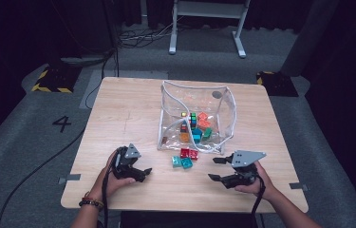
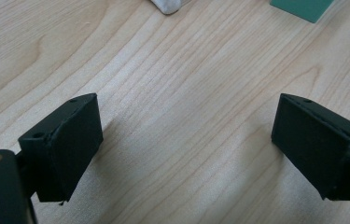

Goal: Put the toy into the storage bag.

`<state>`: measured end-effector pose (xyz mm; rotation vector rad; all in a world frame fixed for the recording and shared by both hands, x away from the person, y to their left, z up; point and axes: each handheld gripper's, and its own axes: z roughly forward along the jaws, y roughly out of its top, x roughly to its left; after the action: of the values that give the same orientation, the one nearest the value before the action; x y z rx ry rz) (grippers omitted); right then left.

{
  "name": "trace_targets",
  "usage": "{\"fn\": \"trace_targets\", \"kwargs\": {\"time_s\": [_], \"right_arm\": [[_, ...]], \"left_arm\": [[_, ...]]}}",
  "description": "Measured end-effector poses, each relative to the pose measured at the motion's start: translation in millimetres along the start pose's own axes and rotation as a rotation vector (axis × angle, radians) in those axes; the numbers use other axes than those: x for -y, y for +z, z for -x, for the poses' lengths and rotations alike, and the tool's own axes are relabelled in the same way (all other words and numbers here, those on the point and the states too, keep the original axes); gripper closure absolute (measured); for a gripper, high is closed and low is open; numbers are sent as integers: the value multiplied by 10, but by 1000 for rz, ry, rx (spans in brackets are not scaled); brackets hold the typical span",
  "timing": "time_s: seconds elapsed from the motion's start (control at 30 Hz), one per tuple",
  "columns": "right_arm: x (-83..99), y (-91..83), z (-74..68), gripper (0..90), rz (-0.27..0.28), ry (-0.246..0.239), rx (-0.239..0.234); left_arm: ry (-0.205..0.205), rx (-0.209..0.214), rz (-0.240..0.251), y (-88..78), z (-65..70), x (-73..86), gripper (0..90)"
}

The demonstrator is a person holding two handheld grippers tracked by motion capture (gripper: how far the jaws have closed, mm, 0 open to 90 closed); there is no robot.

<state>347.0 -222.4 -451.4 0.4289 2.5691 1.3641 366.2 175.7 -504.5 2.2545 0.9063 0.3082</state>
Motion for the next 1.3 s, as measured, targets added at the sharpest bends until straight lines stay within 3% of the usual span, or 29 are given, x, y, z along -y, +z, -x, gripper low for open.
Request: {"fn": "trace_targets", "kwargs": {"time_s": [0.3,0.5,0.6,0.63,0.9,1.0,1.07,1.13,1.23,1.27,1.3], "right_arm": [[27,515,-86,406,-48,2,-12],[-1,738,-114,400,-87,7,30],[-17,799,-116,402,-76,-4,59],[-29,805,-127,399,-80,19,60],[-57,902,-212,352,-85,6,73],[-92,961,-242,343,-87,14,126],[-101,974,-256,339,-92,53,154],[-113,994,-255,326,-113,66,153],[-117,1017,-226,324,-112,47,150],[-126,1032,-232,324,-104,64,149],[-135,1040,-223,320,-113,48,155]], "left_arm": [[0,0,0,0,0,0,90],[0,1,0,0,0,0,90],[-2,2,-1,0,2,1,90],[0,0,0,0,0,0,90],[-1,1,-1,-1,1,0,90],[-2,1,-2,-1,1,1,90],[0,0,0,0,0,0,90],[-1,1,0,0,0,0,90],[0,0,0,0,0,0,90],[0,0,0,0,0,0,90],[-2,1,-2,-1,1,1,90]]}}
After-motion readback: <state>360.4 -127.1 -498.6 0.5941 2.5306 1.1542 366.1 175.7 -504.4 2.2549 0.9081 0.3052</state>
